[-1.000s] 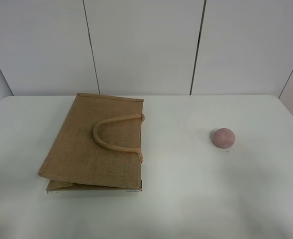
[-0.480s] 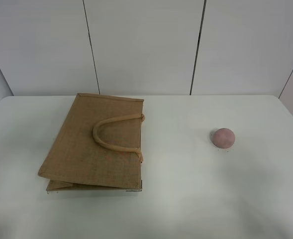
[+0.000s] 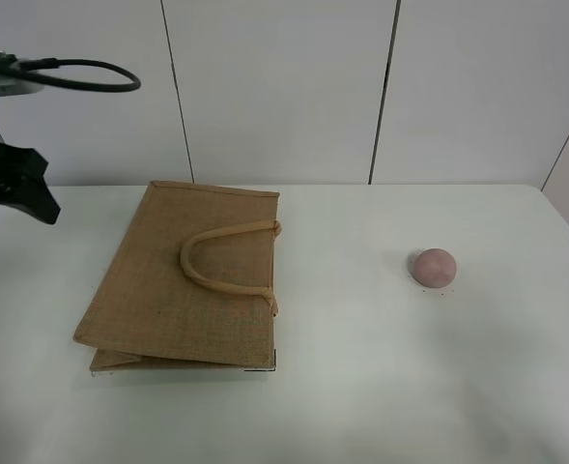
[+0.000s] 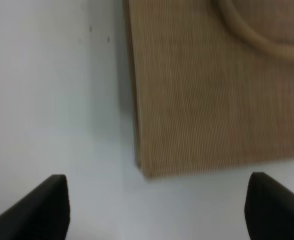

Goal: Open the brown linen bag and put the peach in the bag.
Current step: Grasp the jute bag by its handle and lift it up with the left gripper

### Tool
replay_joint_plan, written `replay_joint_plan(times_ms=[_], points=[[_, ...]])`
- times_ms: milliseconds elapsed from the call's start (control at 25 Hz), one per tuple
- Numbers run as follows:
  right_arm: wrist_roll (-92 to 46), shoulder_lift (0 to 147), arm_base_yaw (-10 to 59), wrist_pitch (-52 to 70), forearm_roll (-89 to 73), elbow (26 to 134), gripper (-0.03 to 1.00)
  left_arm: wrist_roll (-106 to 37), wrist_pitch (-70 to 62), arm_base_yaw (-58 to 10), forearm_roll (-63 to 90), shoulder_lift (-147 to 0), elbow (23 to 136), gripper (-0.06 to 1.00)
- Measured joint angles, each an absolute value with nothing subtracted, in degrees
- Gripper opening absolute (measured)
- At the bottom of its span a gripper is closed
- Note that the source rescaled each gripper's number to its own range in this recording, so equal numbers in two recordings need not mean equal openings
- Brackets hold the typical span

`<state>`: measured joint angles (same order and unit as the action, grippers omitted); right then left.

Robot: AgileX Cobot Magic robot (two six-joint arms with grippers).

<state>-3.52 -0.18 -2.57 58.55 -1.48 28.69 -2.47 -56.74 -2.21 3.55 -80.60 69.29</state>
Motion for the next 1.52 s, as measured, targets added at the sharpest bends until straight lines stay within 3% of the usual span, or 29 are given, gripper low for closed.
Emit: replay_joint_plan(times_ms=[280,720,920,1520], points=[[-3.52,-0.18,-2.57,58.55,-1.48,28.69,1.0,-0.36,-56.43,-4.19,3.35,-98.14,81.7,1.0],[-3.52,-0.18,-2.57,58.55,-1.48,28.69,1.0,6.0,-53.75,-18.64,3.42,-113.15,91.95,1.0],[-3.52,-0.18,-2.57,58.55,-1.48,28.69,1.0,10.17,-54.29,-19.13,-0.75,-118.65,96.77,1.0],[-3.52,-0.18,-2.57,58.55,-1.48,28.69,1.0,12.51,-50.63,-19.13,-3.77,-125.84,97.14,1.0]])
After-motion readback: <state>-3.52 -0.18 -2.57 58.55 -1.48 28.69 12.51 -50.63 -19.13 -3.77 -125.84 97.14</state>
